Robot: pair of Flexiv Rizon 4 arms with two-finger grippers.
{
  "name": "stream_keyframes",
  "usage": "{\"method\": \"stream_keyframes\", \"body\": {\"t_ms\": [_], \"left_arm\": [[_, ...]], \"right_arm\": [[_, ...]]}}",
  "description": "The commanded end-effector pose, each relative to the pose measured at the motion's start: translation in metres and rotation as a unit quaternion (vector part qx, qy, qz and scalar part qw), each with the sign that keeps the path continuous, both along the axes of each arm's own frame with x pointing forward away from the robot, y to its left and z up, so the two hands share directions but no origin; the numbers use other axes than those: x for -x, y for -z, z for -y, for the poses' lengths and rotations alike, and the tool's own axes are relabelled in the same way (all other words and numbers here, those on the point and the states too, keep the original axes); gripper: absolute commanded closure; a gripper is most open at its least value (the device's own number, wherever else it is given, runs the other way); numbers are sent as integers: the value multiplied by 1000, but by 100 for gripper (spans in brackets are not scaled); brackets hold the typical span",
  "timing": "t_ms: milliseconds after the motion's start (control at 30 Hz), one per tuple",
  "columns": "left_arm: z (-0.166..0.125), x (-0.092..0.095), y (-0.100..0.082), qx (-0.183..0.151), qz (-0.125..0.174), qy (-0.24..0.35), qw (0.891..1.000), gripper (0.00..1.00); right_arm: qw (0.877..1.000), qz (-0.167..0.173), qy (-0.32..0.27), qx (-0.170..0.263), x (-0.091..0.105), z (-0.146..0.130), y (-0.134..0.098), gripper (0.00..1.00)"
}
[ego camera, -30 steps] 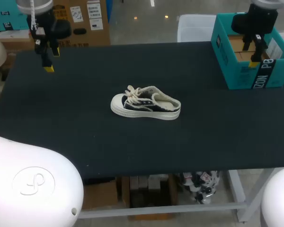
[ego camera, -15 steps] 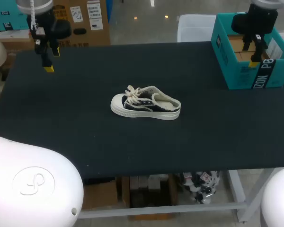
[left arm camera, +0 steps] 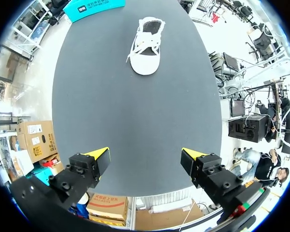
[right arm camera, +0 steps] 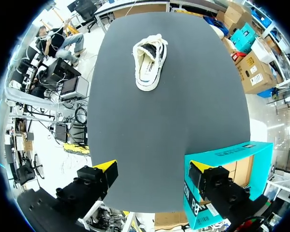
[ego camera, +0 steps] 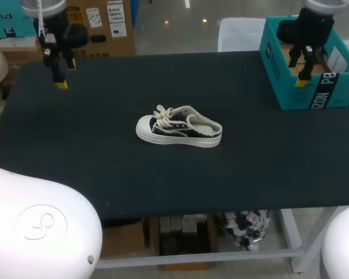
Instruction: Open the shoe tongue, take the insole out of the shoe, put the insole back into the shoe, and pack the shoe into the shoebox
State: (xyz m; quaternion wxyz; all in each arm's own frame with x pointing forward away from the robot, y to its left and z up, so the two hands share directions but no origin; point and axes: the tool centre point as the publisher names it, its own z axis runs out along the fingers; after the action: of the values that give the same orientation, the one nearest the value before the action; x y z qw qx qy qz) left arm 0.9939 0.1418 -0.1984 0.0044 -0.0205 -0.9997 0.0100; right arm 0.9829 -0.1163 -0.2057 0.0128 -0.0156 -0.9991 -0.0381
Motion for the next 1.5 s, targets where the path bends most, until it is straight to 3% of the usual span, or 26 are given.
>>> {"method": "stream_keyframes", "body": {"t_ms": [33, 433, 567, 833, 1067, 1200, 1500], "left_arm": [[5, 3, -2, 2, 0, 7, 1000, 0], [28, 7, -7, 13, 2, 33, 999, 0], [36, 8, -10, 19, 4, 42, 999, 0], [48, 14, -7, 37, 5, 52, 998, 0], [57, 20, -2, 38, 4, 62, 997, 0], [63, 22, 1, 37, 1, 65, 997, 0], [68, 21, 5, 28, -8, 53, 998, 0]], "right_arm": [[999, 36, 9, -31, 21, -9, 3, 0], [992, 64, 2, -106, 46, -68, 16, 0], [991, 67, 6, -118, 53, -94, 31, 0], [984, 68, 0, -165, 52, -127, 56, 0], [978, 79, 21, -190, 48, -148, 72, 0], [975, 65, 30, -209, 47, -154, 83, 0], [977, 57, 36, -202, 45, -156, 89, 0]]}}
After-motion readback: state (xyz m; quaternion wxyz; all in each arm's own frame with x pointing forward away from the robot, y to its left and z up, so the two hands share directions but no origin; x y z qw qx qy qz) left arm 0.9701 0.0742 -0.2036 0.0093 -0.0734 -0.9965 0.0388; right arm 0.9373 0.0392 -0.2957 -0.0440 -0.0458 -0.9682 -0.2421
